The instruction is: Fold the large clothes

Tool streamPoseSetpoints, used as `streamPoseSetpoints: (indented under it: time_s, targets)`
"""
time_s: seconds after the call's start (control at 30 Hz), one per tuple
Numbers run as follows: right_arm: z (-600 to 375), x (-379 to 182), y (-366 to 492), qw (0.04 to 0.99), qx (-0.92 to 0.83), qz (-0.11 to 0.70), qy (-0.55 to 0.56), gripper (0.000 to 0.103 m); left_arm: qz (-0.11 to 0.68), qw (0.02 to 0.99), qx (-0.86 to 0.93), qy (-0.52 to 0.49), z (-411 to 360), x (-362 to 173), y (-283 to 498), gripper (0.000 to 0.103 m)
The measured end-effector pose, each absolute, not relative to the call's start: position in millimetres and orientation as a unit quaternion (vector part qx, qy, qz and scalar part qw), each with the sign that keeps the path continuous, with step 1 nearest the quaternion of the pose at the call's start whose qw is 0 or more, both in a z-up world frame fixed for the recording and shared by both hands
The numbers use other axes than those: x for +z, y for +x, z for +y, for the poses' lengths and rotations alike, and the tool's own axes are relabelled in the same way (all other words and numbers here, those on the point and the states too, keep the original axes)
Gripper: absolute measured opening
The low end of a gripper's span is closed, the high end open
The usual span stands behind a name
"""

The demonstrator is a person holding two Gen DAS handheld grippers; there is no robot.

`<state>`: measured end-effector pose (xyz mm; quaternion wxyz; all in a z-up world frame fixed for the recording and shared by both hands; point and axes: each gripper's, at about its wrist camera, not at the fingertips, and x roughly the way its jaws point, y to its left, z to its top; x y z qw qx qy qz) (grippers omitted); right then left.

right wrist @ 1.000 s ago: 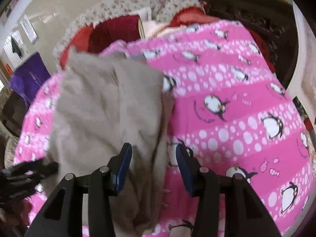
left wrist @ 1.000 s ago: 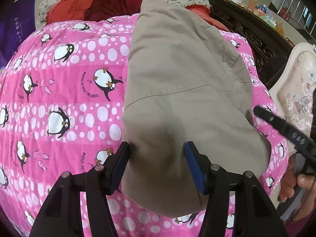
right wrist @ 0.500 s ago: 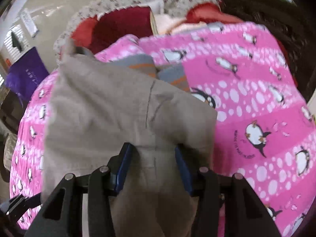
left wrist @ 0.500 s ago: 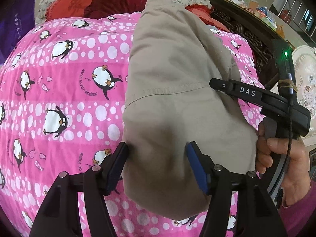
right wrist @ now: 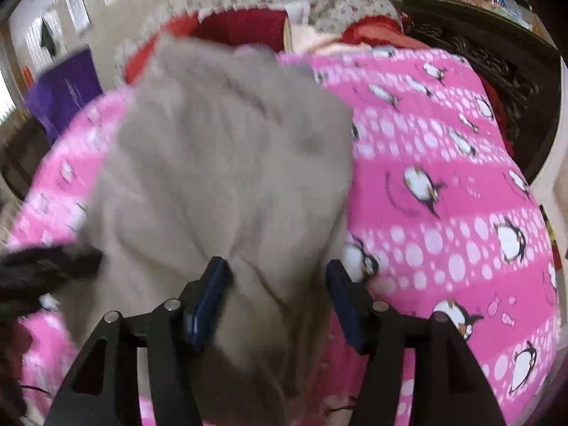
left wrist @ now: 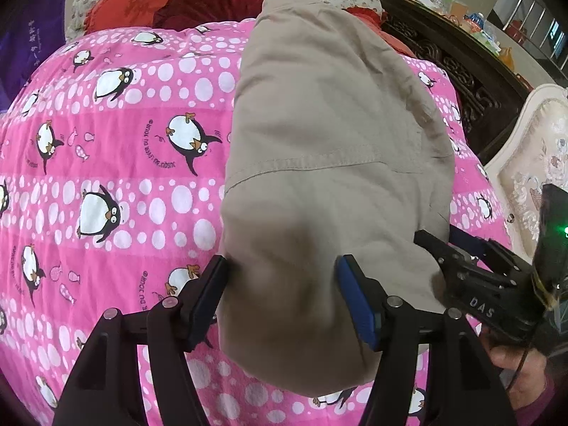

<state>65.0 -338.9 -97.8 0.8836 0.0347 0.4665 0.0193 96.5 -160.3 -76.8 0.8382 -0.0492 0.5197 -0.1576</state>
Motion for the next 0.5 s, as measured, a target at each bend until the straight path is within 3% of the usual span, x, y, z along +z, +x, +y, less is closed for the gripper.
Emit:
streamPoseSetpoints:
  time_s: [0.17, 0.27, 0.37, 0.5]
  targets:
    - [-359, -80, 54, 0.886, 0.044, 0.447, 0.115, 0.064, 0.528, 0.827, -0.177, -0.075, -147, -72, 99, 0.053]
    - [-373, -69, 46, 0.896, 0.050, 0.421, 0.134, 0.083, 0.510, 0.829, -0.201, -0.106, -132, -60, 105, 0.053]
    - [-390, -71, 49, 0.900, 0.048, 0.407, 0.149, 0.090, 0.504, 0.818, -0.229, -0.154, -118, -57, 117, 0.054]
    - [-404, -93, 70, 0.877, 0.078, 0.429, 0.201, 0.090, 0.522, 0.796, -0.243, -0.188, -115, -72, 138, 0.055]
